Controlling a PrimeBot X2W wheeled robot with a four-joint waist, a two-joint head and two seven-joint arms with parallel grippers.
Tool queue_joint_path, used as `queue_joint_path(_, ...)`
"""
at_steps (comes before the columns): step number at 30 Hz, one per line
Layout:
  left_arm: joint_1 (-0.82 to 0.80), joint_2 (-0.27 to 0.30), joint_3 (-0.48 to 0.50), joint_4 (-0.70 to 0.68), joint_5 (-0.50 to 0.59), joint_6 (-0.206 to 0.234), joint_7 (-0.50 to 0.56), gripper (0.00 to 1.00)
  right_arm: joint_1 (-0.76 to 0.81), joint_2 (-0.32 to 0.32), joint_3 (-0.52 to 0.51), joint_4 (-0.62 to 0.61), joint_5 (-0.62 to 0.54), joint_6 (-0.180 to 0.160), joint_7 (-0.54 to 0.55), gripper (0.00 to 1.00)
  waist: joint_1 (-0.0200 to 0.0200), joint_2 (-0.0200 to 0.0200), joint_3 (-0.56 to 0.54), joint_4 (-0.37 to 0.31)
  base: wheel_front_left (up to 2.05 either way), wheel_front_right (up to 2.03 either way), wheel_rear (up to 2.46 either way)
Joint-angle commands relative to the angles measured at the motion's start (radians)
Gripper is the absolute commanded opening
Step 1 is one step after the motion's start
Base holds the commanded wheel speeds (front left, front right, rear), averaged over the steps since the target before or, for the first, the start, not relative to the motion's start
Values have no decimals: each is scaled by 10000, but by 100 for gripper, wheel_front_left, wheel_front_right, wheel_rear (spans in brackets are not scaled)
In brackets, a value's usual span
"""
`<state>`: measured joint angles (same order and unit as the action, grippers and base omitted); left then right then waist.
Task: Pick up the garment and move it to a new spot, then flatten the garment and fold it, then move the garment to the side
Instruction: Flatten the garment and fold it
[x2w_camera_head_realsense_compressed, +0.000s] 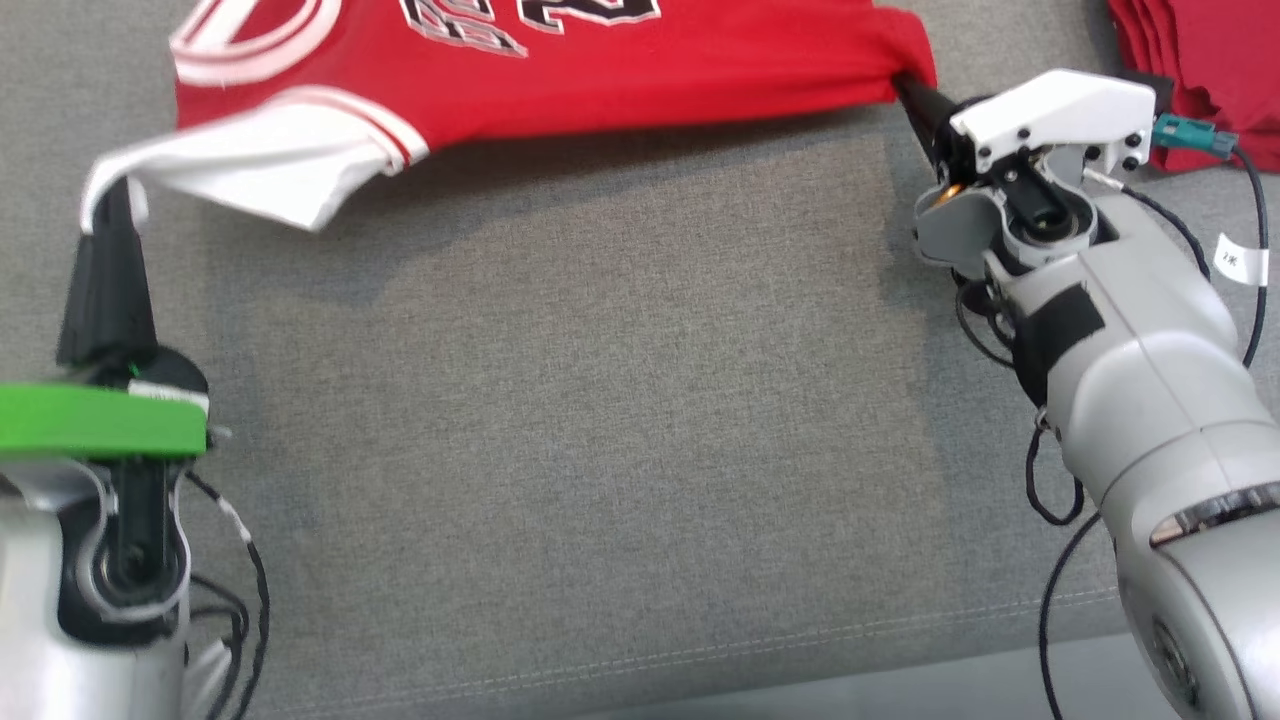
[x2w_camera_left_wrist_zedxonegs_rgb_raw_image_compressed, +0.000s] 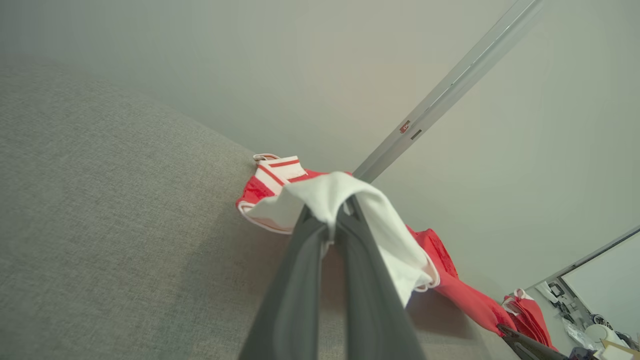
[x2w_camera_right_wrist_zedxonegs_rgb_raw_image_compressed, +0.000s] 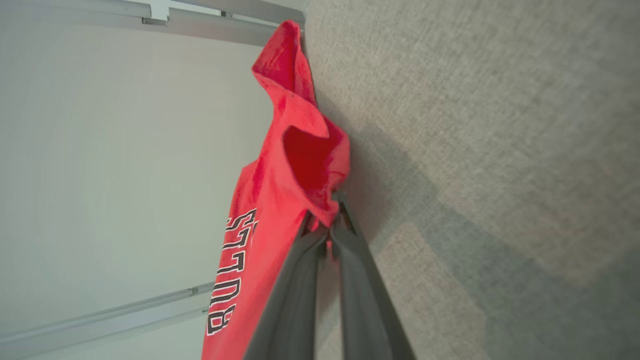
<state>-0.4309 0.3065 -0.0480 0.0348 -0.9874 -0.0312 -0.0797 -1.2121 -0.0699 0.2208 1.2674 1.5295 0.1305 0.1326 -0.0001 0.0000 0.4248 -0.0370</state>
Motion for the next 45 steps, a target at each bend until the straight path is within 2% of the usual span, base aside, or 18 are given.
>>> queue_joint_path(1, 1095, -76, 117, -671, -212, 259, 116, 0, 763, -239, 325, -716, -387, 4, -19, 0, 1, 0, -633, 160, 0, 0, 0)
queue_joint_path(4, 2362, -139, 133, -1397, -282, 494, 155, 0, 2256, -596, 1055, -2405, -1095, 1, -263, 0, 1, 0, -941, 174, 0, 0, 0)
queue_joint_path(7, 3302, -170, 199, -1814, -256, 584, 33, 0, 3579, -1351, 1757, -4317, -2062, 3, -775, 0, 1, 0, -1207, 153, 0, 0, 0)
queue_joint_path(8, 3302, -170, 199, -1814, -256, 584, 33, 0, 3579, -1351, 1757, -4317, -2062, 3, -775, 0, 1, 0, -1207, 153, 0, 0, 0)
queue_joint_path(12, 4200, -264, 106, -2102, -5, 658, -196, 0, 5392, -2202, 2169, -6318, -3220, 1, -1309, 0, 1, 0, -1499, 156, 0, 0, 0)
queue_joint_path(17, 5015, -193, -323, -2234, 602, 638, -388, 0, 7490, -2951, 1647, -8445, -4448, 1, -1517, 0, 1, 0, -1793, 232, 0, 0, 0)
queue_joint_path(21, 5530, -407, -558, -2236, 919, 661, -762, 0, 9068, -3261, 973, -10045, -6156, 1, -1437, 0, 1, 0, -1948, 227, 0, 0, 0)
queue_joint_path(24, 5967, -669, -700, -2285, 920, 640, -1012, 0, 10226, -2875, 159, -11114, -7197, 1, -1060, 0, 1, 0, -2040, 202, 0, 0, 0)
queue_joint_path(30, 6869, -1150, -966, -2416, 1038, 775, -1335, 0, 11940, -1665, -1368, -12870, -9028, 1, -115, 0, 1, 0, -2207, 238, 0, 0, 0)
queue_joint_path(34, 7342, -1258, -1198, -2361, 1195, 821, -1418, 0, 12704, -866, -2164, -13597, -9695, 1, 413, 0, 1, 0, -2304, 297, 0, 0, 0)
queue_joint_path(37, 7583, -1387, -1318, -2293, 1241, 844, -1458, 0, 13140, -501, -2714, -13930, -10034, 1, 704, 0, 1, 0, -2348, 339, 0, 0, 0)
queue_joint_path(40, 7663, -1251, -1438, -2085, 1435, 776, -1433, 0, 13536, -256, -3150, -13984, -10275, 1, 1144, 0, 1, 0, -2364, 332, 0, 0, 0)
queue_joint_path(45, 7577, -1191, -1532, -1983, 1479, 854, -1309, 0, 13670, -114, -3553, -13864, -10384, 0, 1368, 0, 1, 0, -2350, 270, 0, 0, 0)
